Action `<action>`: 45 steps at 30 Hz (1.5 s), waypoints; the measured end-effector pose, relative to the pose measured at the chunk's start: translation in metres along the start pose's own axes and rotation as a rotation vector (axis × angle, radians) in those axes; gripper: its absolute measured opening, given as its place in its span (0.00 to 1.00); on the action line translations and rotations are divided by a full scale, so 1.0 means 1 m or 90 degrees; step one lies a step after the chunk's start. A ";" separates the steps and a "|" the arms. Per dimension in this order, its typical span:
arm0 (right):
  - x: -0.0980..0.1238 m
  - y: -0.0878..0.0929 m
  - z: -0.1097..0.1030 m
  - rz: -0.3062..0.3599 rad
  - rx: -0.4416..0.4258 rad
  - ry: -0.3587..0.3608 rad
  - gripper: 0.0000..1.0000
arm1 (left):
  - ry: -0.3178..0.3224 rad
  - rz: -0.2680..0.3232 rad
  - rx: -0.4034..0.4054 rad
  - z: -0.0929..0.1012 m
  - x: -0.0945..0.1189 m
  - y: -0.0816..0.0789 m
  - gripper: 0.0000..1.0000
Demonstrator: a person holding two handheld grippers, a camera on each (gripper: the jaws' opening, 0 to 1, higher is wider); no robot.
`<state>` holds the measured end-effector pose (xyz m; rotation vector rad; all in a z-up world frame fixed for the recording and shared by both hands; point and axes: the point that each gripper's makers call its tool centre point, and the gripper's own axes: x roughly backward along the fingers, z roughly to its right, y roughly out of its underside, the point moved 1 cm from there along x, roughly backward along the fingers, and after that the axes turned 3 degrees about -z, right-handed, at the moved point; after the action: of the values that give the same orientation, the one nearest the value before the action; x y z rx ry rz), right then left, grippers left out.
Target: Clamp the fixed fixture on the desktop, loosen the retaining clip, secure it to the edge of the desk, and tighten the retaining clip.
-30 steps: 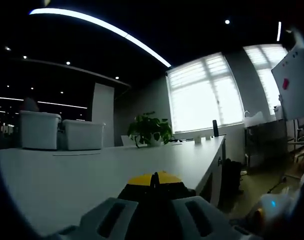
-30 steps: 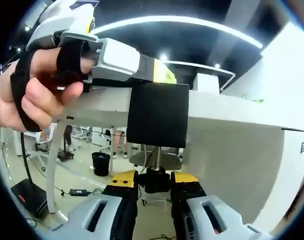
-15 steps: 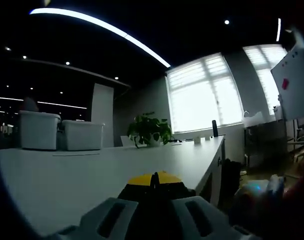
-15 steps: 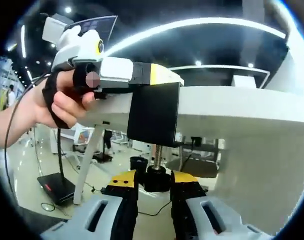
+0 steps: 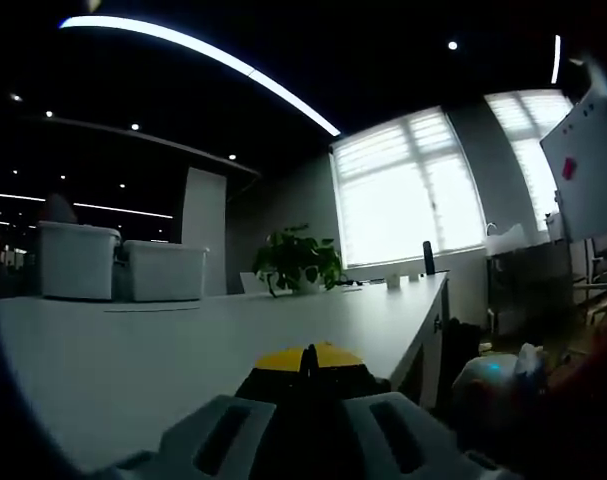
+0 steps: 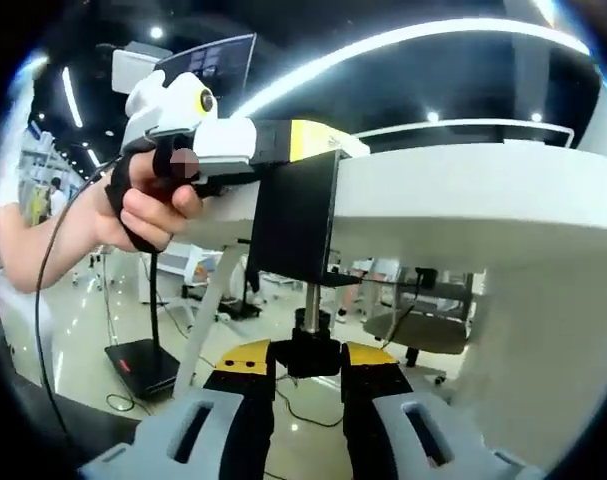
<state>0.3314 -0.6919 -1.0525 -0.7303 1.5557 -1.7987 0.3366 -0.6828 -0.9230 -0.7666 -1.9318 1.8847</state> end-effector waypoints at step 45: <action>-0.003 -0.003 -0.003 0.011 0.092 -0.004 0.24 | -0.013 0.006 0.015 -0.004 -0.002 0.001 0.01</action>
<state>0.3305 -0.6873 -1.0500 -0.6514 1.4072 -1.8726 0.3406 -0.6806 -0.9234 -0.7535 -1.9180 1.9246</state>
